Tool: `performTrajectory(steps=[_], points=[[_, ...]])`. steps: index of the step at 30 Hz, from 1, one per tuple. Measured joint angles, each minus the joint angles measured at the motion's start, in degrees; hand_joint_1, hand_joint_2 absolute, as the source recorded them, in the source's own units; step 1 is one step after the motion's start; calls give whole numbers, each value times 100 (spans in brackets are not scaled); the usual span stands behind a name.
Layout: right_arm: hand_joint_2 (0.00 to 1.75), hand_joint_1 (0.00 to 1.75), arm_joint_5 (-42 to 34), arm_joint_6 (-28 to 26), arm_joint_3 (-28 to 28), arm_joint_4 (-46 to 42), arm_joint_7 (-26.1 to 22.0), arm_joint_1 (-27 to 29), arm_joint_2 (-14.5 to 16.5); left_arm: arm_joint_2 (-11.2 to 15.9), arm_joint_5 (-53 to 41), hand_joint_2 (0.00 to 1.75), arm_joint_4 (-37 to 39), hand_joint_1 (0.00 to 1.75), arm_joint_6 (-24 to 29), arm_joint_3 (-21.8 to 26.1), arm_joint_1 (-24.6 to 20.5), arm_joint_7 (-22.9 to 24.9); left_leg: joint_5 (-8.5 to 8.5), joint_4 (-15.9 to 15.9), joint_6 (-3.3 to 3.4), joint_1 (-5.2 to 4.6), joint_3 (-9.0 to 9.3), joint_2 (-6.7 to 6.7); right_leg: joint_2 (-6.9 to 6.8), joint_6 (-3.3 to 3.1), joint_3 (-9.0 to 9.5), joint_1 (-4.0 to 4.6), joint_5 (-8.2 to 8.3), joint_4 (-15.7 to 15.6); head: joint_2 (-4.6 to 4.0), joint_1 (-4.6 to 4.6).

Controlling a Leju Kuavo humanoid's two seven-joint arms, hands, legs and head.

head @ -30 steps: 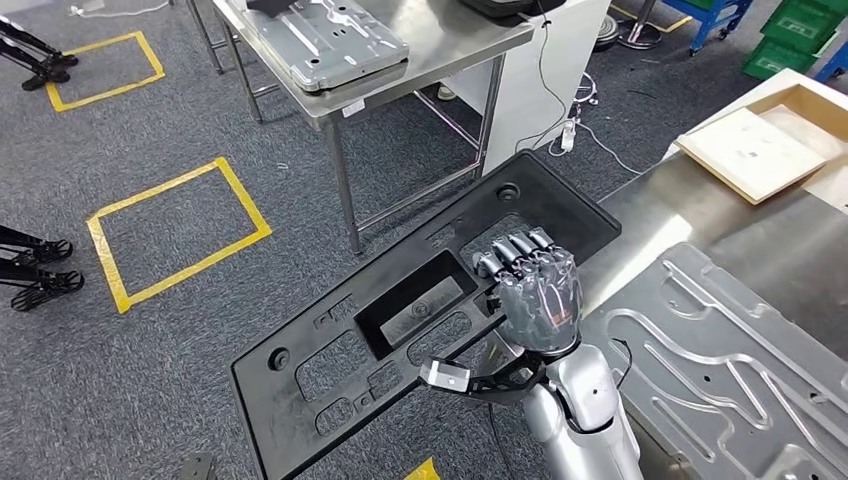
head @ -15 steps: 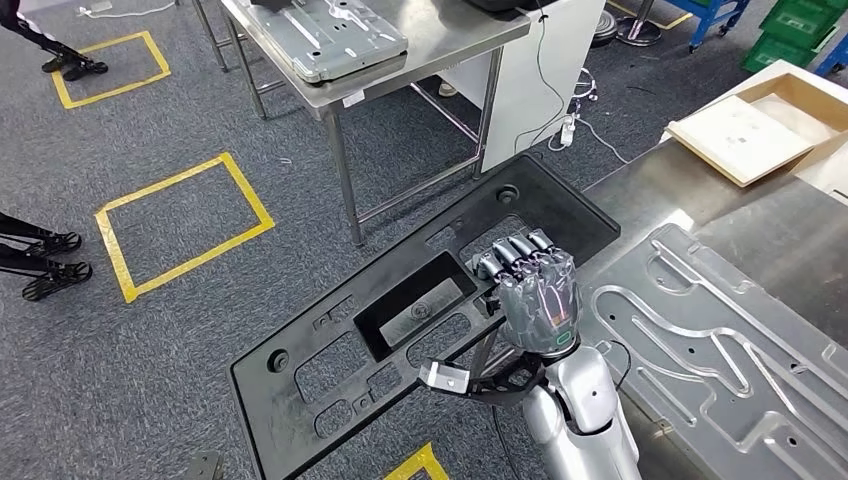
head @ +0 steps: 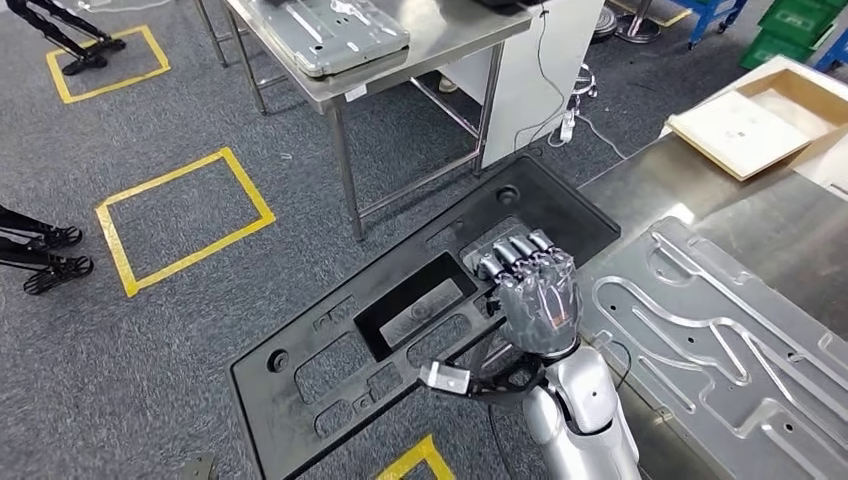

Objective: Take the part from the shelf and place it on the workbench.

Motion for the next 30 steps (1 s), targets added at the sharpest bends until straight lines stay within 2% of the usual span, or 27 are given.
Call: performTrajectory(steps=[2,3,5,7,8,9,10,11,12,13,15,17,18,20,22,24,26,27,28,30], points=[[175,175,-5,0,-1,1,5,2,1,2,0,175,0,0,0,-1,-6,-4,-4,-1,-74,14,-7,0,7,-60,0,-16,28,-47,0,1],[175,175,-5,0,-2,1,9,-2,1,3,0,175,0,0,0,-1,-10,-5,-60,60,-104,19,-33,-2,3,-98,12,-30,45,-77,0,-1],[175,175,-11,0,-2,2,20,-14,2,4,-2,175,0,0,-2,-2,-13,-10,-354,529,-146,36,-246,-8,-12,-160,28,-48,72,-122,0,-1],[175,175,-55,1,-2,14,38,-19,0,2,-2,175,0,0,-4,-2,-4,-16,-686,1264,-177,40,-587,-9,-15,-180,14,-42,76,-115,0,-2],[175,175,-96,2,-2,23,52,-15,-3,2,-1,175,0,0,-5,-2,3,-19,-745,1508,-188,43,-702,-9,-2,-180,7,-39,76,-107,0,-2],[175,175,-153,2,-2,34,69,-11,-8,2,0,175,0,0,-7,-2,9,-23,-690,1544,-194,48,-719,-11,20,-179,1,-39,76,-96,0,-2],[175,175,-210,2,-2,42,85,-9,-14,3,2,175,0,0,-8,-2,12,-26,-536,1353,-193,56,-624,-21,51,-177,-3,-40,76,-83,0,-2],[175,175,-259,1,-2,46,98,-8,-21,4,3,175,0,0,-10,-2,14,-28,-332,1013,-187,68,-454,-55,88,-171,-6,-41,75,-67,0,-2],[175,175,-295,1,-2,49,107,-9,-27,5,5,175,0,0,-11,-2,14,-30,-178,623,-179,86,-259,-156,120,-159,-15,-44,75,-50,0,-1],[175,175,-311,1,-2,49,111,-14,-31,7,7,175,0,0,-10,-2,15,-31,-78,307,-170,95,-104,-255,158,-134,-35,-38,76,-25,0,-1],[175,175,-319,1,-1,51,122,-20,-37,9,8,175,0,0,-10,-2,22,-32,-61,64,-145,88,3,-377,241,-57,-86,-41,101,-3,0,0],[175,175,-317,0,1,54,148,-21,-52,6,8,175,0,0,-11,-1,23,-34,-19,31,-82,78,-1,-285,315,30,-120,-48,138,-18,0,0],[175,175,-315,0,1,54,164,-22,-65,4,8,175,0,0,-11,-1,18,-35,9,7,-40,84,1,-236,300,62,-137,-50,119,-1,0,2],[175,175,-311,0,1,53,191,-29,-90,1,5,175,0,0,-12,0,13,-37,53,-37,40,99,-2,-129,177,109,-280,-53,-109,315,0,3],[175,175,-308,0,1,53,203,-33,-102,2,3,175,0,0,-13,0,18,-37,61,-43,71,92,-11,-69,80,131,-437,-52,-348,680,0,2],[175,175,-307,0,1,53,208,-33,-103,2,2,175,0,0,-13,0,20,-37,61,-43,74,89,-13,-55,72,136,-485,-53,-405,786,0,3],[175,175,-307,0,1,54,219,-27,-119,2,2,175,0,0,-13,0,25,-37,62,-40,77,81,-24,-3,60,150,-646,-57,-548,1145,0,3],[175,175,-298,0,1,56,228,-23,-140,0,1,175,0,0,-14,0,24,-37,58,-37,72,76,-25,78,18,147,-579,-56,-458,1074,0,3],[175,175,-290,0,1,59,238,-22,-161,-2,0,175,0,0,-15,0,23,-37,51,-33,62,68,-20,169,-96,129,-447,-46,-343,871,0,3],[175,175,-270,0,1,60,256,-29,-189,-7,-2,175,0,0,-18,0,18,-38,27,-15,15,35,-5,337,-356,44,-38,15,-1,105,0,1]])
